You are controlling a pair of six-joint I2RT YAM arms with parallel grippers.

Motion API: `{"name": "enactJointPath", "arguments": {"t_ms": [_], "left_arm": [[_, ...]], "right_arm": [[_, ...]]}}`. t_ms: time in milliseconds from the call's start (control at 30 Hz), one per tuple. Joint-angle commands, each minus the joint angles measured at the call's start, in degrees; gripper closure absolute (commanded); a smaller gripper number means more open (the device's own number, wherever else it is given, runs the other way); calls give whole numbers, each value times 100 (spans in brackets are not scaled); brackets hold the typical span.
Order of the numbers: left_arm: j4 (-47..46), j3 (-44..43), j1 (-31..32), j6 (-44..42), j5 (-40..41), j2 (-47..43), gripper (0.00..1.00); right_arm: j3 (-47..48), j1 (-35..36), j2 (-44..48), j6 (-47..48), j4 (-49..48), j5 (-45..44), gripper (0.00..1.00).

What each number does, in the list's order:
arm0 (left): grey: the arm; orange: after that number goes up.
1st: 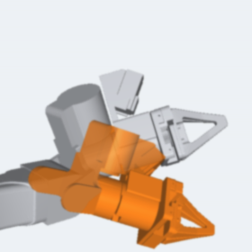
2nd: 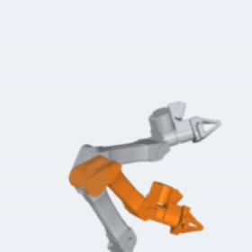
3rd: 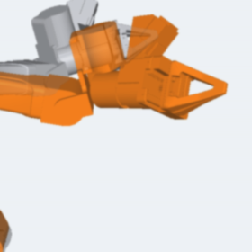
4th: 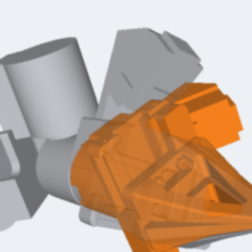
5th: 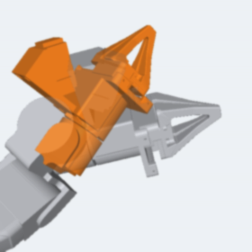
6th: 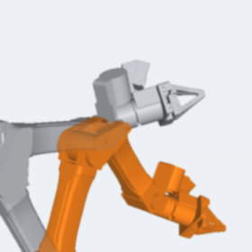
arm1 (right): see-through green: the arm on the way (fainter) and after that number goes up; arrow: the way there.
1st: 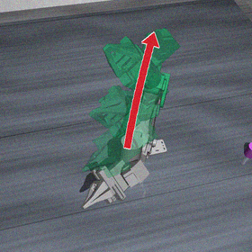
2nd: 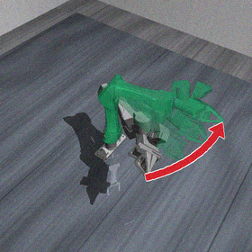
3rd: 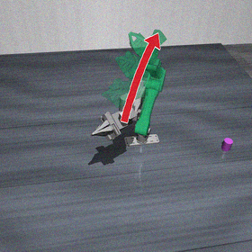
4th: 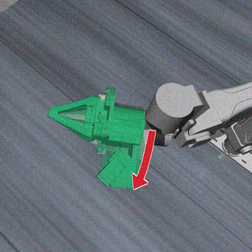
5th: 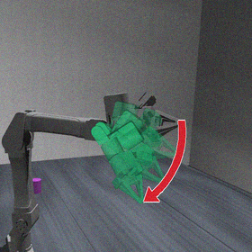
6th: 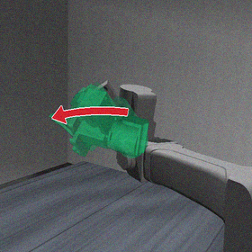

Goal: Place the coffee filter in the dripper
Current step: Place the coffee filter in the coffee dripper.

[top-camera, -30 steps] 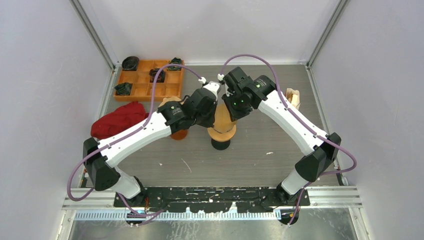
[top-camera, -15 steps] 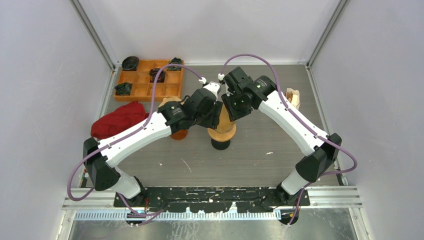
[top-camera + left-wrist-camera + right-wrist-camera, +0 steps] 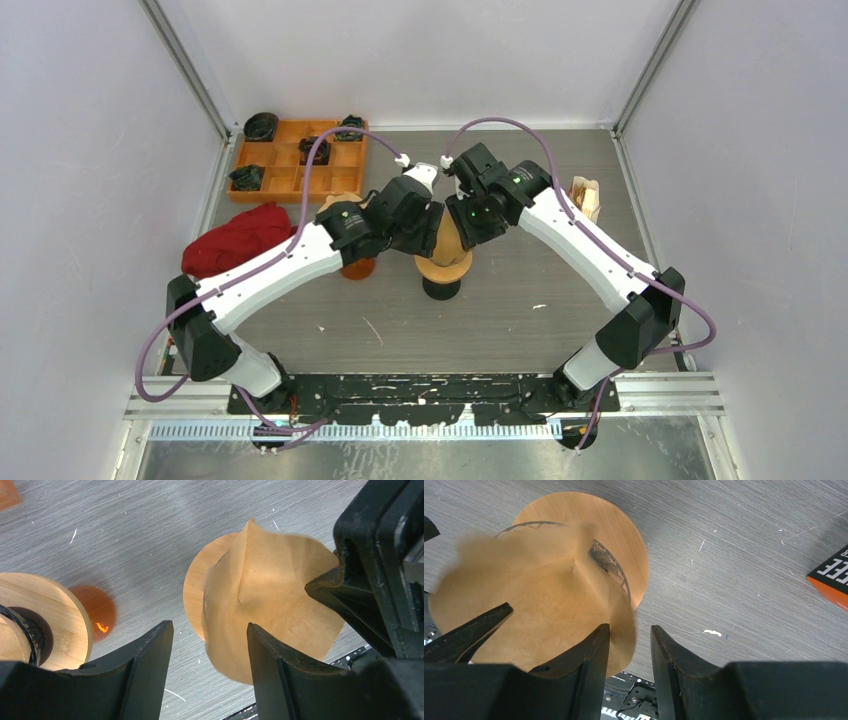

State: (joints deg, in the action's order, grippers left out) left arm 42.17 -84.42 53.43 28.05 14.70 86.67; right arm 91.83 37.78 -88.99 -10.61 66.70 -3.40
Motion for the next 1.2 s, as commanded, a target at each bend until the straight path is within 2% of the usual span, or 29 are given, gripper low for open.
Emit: {"name": "enactJointPath", "arguments": {"t_ms": [0,533,933,1167], "left_arm": [[-15,-132,-60,-63,109,37,42],[-46,31,-100,-39,25,37,41],[-134,71,-105,-53,-64,9,41],[-178,82,-100,-44,-125,-38,39]], "right_arm": [[-87,-60,286,84,-326,77,58],[-141,-121,355,76,-470,149,57],[12,-115,625,92,-540,137,47],[-36,-116,810,85,-700,-12,46]]}}
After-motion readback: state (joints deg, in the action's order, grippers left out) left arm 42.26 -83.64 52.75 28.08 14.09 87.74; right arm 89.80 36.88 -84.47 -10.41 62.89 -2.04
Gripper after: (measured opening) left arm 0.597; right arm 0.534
